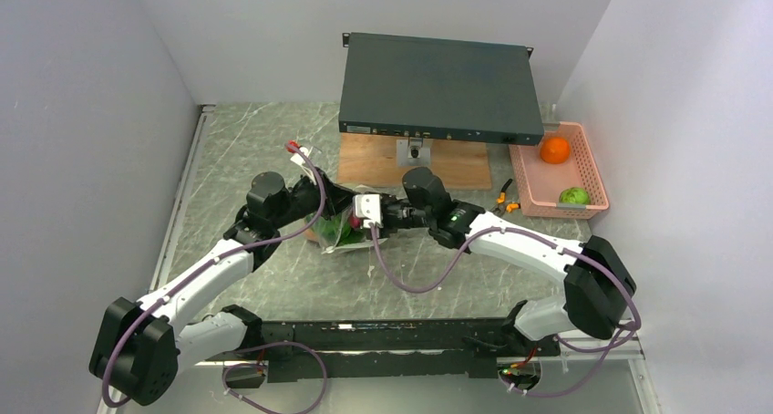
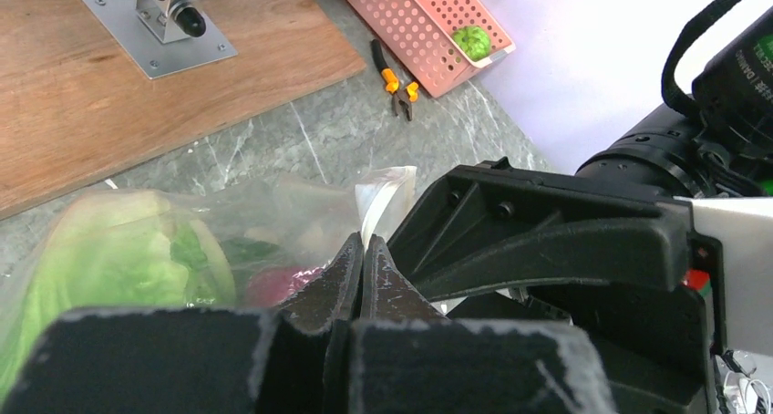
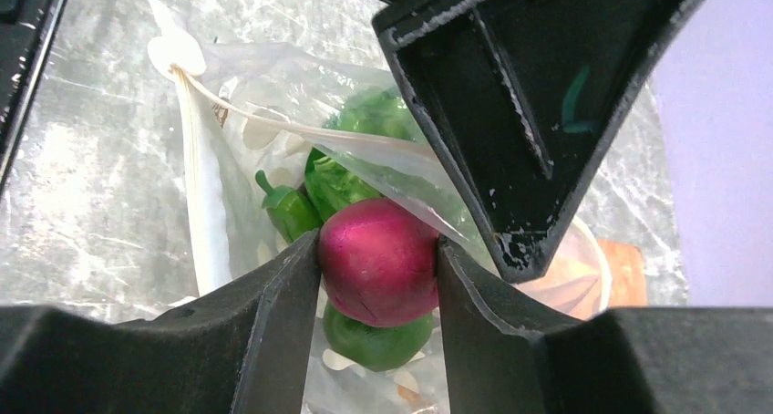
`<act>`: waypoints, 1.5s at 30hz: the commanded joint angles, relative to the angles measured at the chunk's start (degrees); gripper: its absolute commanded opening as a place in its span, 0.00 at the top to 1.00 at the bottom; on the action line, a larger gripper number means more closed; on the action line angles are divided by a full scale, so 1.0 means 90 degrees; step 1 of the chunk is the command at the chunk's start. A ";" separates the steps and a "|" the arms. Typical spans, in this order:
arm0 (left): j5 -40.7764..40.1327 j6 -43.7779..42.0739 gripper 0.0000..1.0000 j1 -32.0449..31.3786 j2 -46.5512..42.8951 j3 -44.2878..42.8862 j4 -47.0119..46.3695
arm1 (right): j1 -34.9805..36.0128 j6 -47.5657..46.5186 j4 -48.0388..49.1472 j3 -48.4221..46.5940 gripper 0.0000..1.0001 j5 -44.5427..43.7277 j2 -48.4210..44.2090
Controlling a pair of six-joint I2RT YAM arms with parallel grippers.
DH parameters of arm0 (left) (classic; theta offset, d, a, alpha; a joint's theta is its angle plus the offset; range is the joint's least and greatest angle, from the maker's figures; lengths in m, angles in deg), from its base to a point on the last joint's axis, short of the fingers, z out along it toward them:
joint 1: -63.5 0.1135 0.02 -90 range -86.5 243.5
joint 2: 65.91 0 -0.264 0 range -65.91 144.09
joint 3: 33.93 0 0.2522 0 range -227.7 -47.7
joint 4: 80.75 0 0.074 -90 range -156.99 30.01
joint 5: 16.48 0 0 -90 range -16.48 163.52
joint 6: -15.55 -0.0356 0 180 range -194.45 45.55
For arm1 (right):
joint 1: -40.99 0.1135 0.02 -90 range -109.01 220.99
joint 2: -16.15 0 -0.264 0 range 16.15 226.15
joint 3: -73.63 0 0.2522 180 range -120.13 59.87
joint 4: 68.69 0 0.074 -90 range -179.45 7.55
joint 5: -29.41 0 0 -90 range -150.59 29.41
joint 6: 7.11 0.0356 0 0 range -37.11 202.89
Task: Open the zip-top bag and remove the fake food
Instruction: Pick up the fake vegetable from the zipper food storage bag.
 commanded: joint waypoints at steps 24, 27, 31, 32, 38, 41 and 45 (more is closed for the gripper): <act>-0.0287 -0.0036 1.00 -0.0012 -0.0110 -0.0094 0.0091 | -0.1135 0.2745 0.0415 -0.0231 1.00 0.1693 -0.0509; -0.0295 -0.0024 1.00 -0.0011 -0.0095 -0.0100 0.0092 | -0.1281 0.3086 0.0538 -0.0220 1.00 0.1811 -0.0597; -0.0314 0.0001 1.00 -0.0019 -0.0086 -0.0085 0.0073 | -0.1403 0.3370 0.0536 -0.0232 1.00 0.1938 -0.0722; -0.0316 0.0001 1.00 -0.0013 -0.0085 -0.0081 0.0064 | -0.1436 0.3436 0.0510 -0.0225 1.00 0.1993 -0.0753; -0.0355 -0.0023 1.00 -0.0016 -0.0124 -0.0080 0.0103 | -0.1790 0.3847 0.0351 -0.0123 1.00 0.2258 -0.1020; -0.0356 -0.0048 1.00 -0.0019 -0.0119 -0.0098 0.0112 | -0.2089 0.3968 0.0269 0.0018 1.00 0.2392 -0.1190; -0.0336 -0.0069 1.00 -0.0019 -0.0081 -0.0123 0.0111 | -0.2470 0.4137 0.0188 0.0127 1.00 0.2587 -0.1412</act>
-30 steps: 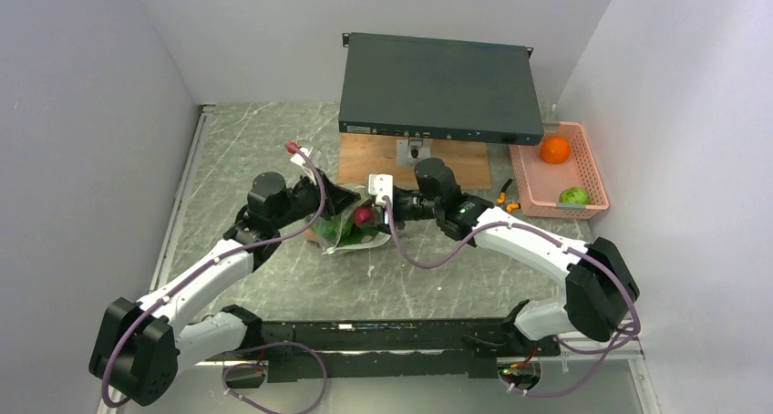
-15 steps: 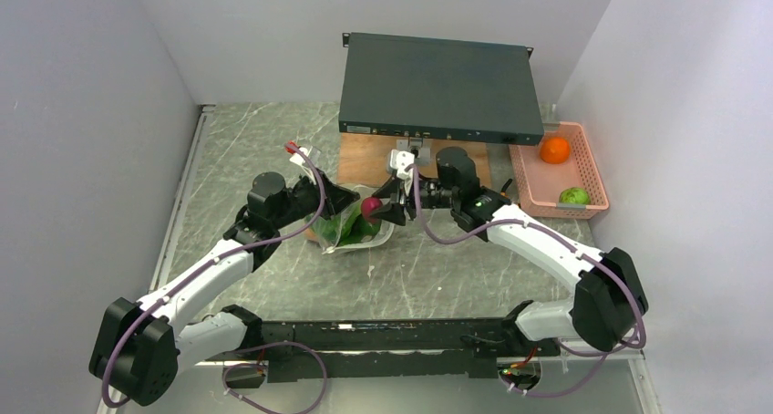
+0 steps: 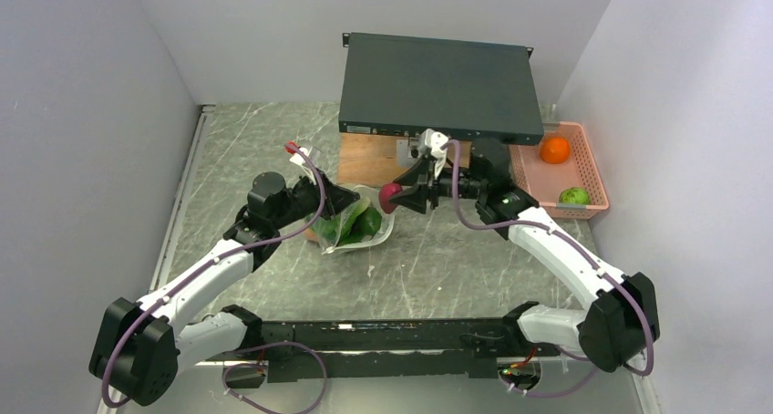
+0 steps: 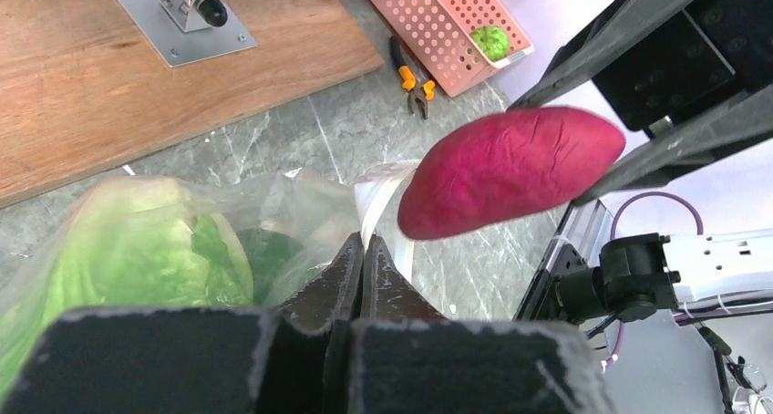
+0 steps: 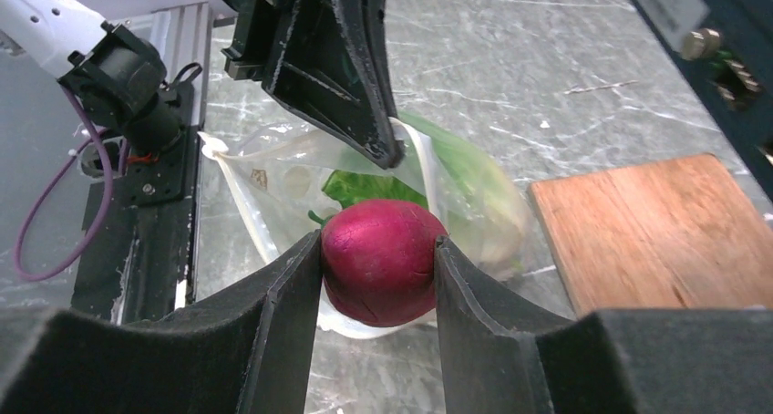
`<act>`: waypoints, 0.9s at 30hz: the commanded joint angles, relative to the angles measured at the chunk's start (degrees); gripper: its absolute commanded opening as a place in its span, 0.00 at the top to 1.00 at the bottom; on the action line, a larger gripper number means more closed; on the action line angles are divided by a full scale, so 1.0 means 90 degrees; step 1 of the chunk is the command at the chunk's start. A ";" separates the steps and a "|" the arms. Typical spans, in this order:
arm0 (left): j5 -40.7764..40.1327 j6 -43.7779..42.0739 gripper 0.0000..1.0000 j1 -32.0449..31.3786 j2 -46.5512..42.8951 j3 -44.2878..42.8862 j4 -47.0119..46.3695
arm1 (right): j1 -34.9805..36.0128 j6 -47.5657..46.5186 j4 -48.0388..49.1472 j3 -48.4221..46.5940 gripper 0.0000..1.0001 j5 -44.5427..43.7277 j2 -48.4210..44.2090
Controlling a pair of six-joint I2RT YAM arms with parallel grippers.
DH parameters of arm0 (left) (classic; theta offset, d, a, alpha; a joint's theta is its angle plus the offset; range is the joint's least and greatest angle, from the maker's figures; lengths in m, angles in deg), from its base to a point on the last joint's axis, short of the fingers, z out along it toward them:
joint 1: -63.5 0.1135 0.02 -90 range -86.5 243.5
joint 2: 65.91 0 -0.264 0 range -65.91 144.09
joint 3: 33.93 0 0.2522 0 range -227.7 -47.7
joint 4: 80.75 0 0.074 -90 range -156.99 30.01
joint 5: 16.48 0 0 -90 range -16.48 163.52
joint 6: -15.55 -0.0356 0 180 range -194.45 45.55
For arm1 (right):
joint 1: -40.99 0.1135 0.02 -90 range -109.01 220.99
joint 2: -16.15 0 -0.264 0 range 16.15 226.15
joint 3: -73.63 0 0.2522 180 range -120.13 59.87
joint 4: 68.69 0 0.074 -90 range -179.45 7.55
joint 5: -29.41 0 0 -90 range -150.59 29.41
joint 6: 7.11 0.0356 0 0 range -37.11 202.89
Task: Open the zip-top bag and remove the fake food
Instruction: Pick up the fake vegetable from the zipper food storage bag, then place the fake vegetable in the bin.
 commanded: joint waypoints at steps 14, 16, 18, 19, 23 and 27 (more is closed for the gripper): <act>-0.0056 -0.0177 1.00 0.0010 -0.0030 -0.0168 -0.0056 | -0.1613 0.0958 -0.0366 0.0756 1.00 0.0795 -0.1156; -0.0033 -0.0181 1.00 0.0012 -0.0031 -0.0168 -0.0056 | -0.1887 0.1109 -0.0321 0.0903 1.00 0.0906 -0.1263; -0.0017 -0.0203 1.00 0.0032 -0.0032 -0.0187 -0.0039 | -0.2159 0.1291 -0.0226 0.1064 1.00 0.0895 -0.1347; -0.0009 -0.0205 1.00 0.0034 -0.0032 -0.0194 -0.0037 | -0.2305 0.1356 -0.0194 0.1144 1.00 0.0887 -0.1380; 0.0005 -0.0227 1.00 0.0050 -0.0032 -0.0187 -0.0044 | -0.2820 0.1529 -0.0146 0.1396 1.00 0.0802 -0.1527; 0.0002 -0.0223 1.00 0.0071 -0.0060 -0.0142 -0.0074 | -0.3448 0.1712 -0.0140 0.1626 1.00 0.0810 -0.1675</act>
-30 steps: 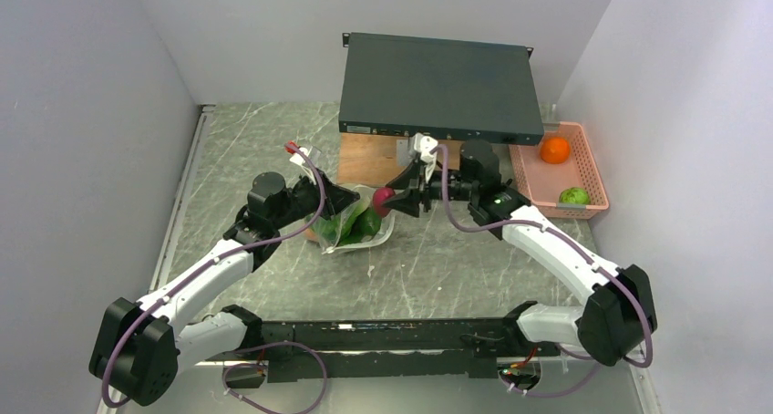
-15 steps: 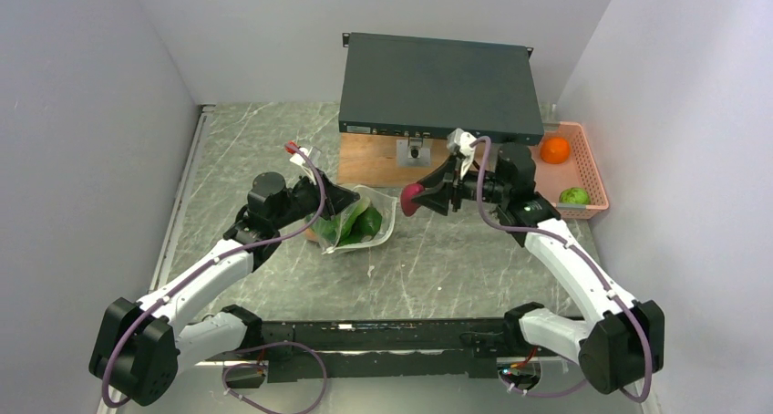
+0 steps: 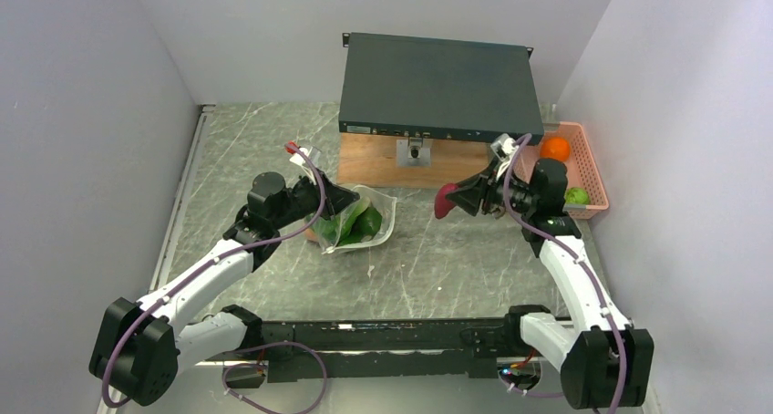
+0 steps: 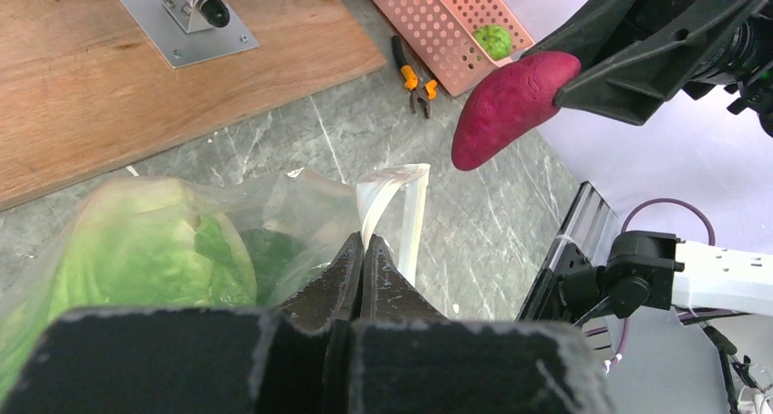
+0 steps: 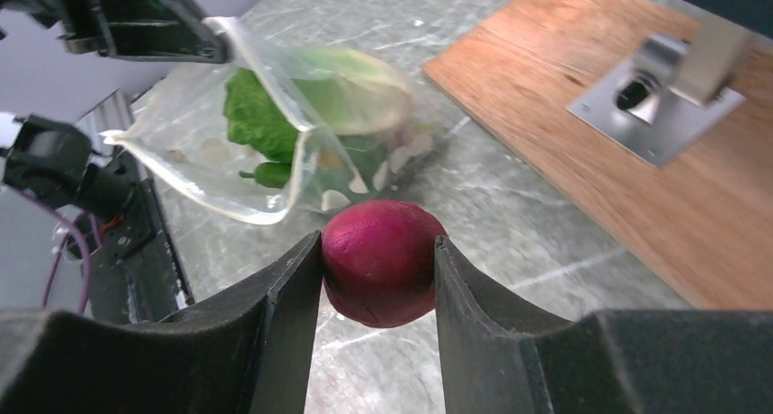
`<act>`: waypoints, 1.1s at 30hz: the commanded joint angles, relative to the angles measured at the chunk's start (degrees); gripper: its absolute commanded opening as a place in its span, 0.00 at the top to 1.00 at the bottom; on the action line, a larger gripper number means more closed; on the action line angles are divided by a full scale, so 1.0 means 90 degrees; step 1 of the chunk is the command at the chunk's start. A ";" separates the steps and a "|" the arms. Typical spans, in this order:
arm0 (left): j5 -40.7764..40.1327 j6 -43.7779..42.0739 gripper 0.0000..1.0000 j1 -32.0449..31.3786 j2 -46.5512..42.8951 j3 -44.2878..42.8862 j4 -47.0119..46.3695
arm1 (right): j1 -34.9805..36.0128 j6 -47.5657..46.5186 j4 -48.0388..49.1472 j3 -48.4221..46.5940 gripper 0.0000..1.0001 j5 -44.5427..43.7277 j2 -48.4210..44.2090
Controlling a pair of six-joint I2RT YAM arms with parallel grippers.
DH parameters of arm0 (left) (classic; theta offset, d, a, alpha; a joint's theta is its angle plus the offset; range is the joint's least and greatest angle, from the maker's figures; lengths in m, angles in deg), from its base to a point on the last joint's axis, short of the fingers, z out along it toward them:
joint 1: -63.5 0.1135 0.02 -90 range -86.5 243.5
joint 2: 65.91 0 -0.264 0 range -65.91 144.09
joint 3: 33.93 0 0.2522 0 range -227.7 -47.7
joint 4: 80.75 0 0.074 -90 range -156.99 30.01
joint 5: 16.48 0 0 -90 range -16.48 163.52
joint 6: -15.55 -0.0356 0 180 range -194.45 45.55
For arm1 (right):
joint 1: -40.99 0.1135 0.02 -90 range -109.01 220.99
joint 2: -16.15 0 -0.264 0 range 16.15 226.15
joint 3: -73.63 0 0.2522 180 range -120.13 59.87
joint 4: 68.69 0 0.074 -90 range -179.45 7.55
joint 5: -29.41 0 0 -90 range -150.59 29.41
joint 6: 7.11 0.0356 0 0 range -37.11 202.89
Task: Open the zip-top bag and remove the fake food
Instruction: Place the fake vegetable in the bin.
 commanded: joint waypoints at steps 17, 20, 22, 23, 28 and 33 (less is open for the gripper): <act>0.0121 -0.0137 1.00 0.0088 -0.0088 -0.0078 -0.0156 | -0.1881 0.1156 0.0285 0.0681 1.00 -0.0341 -0.0500; 0.0123 -0.0137 1.00 0.0088 -0.0111 -0.0061 -0.0147 | -0.1953 0.1249 0.0283 0.0725 1.00 -0.0431 -0.0514; 0.0105 -0.0137 1.00 0.0094 -0.0126 -0.0042 -0.0146 | -0.1994 0.1314 0.0288 0.0739 1.00 -0.0530 -0.0522; 0.0100 -0.0137 1.00 0.0091 -0.0131 -0.0041 -0.0146 | -0.2013 0.1373 0.0261 0.0728 1.00 -0.0641 -0.0522; 0.0103 -0.0136 1.00 0.0088 -0.0128 -0.0031 -0.0137 | -0.2167 0.1595 0.0267 0.0761 1.00 -0.0945 -0.0456; 0.0095 -0.0140 1.00 0.0089 -0.0132 -0.0046 -0.0137 | -0.2316 0.1770 0.0287 0.0774 1.00 -0.1226 -0.0406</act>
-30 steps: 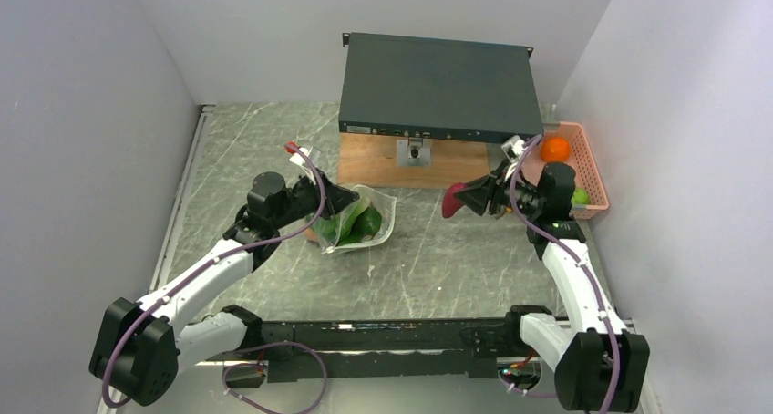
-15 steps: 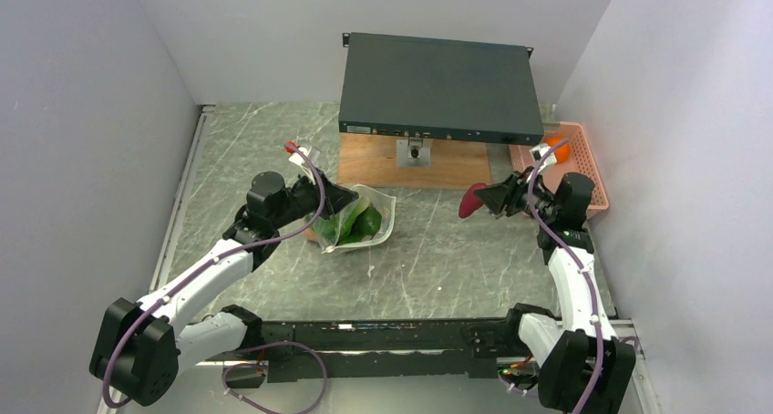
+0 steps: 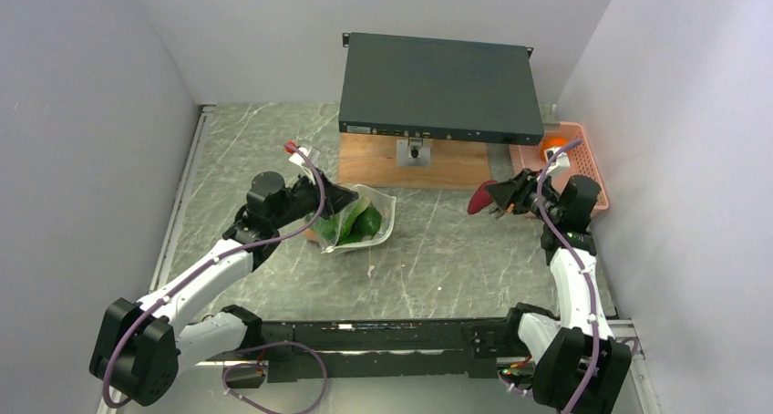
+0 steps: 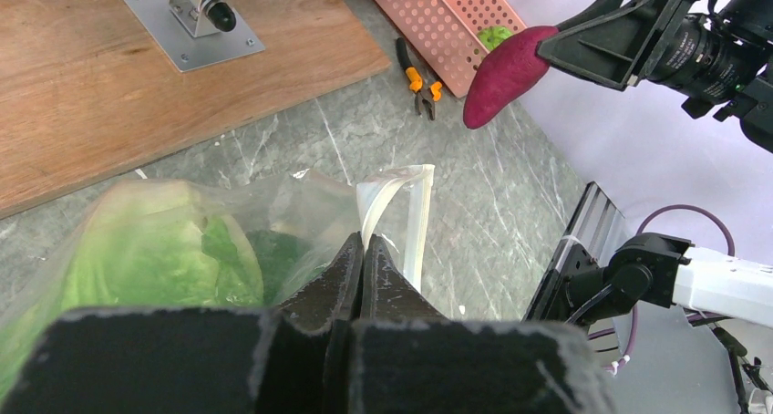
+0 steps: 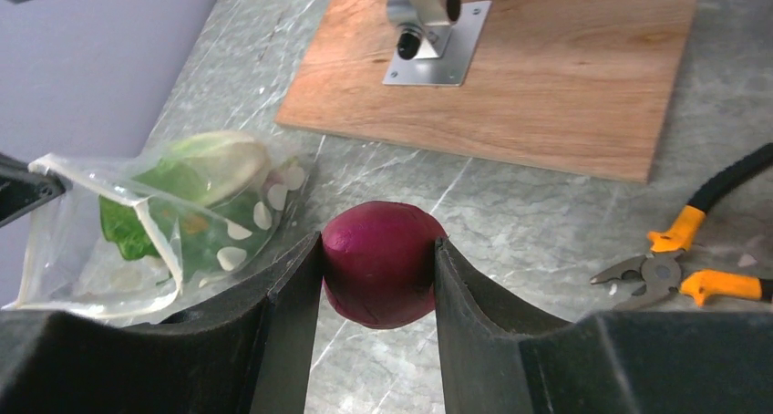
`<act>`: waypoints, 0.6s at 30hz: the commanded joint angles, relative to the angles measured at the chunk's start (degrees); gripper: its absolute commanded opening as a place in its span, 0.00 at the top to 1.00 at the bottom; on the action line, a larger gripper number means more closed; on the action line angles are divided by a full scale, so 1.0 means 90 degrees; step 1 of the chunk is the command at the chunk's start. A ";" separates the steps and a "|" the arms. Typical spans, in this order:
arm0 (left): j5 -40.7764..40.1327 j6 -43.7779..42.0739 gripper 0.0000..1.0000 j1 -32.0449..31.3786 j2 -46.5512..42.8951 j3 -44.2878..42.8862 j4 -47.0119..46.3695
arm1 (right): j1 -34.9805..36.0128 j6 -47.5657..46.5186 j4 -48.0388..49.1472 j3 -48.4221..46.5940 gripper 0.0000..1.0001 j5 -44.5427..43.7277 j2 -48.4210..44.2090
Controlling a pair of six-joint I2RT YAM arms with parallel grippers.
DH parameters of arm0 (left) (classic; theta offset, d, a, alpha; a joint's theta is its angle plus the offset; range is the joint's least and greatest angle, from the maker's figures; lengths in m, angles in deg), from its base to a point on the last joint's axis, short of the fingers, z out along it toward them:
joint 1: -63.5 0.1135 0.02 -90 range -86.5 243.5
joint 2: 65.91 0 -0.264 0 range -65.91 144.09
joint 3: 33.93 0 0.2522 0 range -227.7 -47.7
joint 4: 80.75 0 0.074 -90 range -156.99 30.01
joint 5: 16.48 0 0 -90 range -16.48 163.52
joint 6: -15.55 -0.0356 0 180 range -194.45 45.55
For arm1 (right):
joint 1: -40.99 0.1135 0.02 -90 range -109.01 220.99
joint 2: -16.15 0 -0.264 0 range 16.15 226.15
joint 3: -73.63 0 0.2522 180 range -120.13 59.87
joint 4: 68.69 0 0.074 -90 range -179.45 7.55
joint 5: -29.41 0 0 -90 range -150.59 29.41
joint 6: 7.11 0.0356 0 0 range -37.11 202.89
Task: Open the zip-top bag and remove the fake food
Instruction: Place the fake vegetable in the bin.
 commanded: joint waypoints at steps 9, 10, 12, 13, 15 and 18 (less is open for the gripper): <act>0.0120 -0.0050 1.00 0.0030 -0.0081 -0.0080 -0.0142 | -0.0372 0.0929 0.0103 -0.0091 1.00 -0.1409 0.0140; 0.0124 -0.0058 1.00 0.0037 -0.0080 -0.0080 -0.0141 | -0.0377 0.0994 0.0043 -0.0123 1.00 -0.1683 0.0161; 0.0130 -0.0064 1.00 0.0047 -0.0080 -0.0085 -0.0146 | -0.0410 0.1095 0.0016 -0.0184 1.00 -0.1919 0.0211; 0.0130 -0.0069 1.00 0.0047 -0.0072 -0.0091 -0.0149 | -0.0440 0.1159 0.0006 -0.0209 1.00 -0.2017 0.0240; 0.0142 -0.0070 1.00 0.0050 -0.0071 -0.0090 -0.0156 | -0.0456 0.1286 0.0005 -0.0271 1.00 -0.2205 0.0312; 0.0141 -0.0062 1.00 0.0050 -0.0070 -0.0081 -0.0159 | -0.0501 0.1443 0.0003 -0.0361 1.00 -0.2400 0.0401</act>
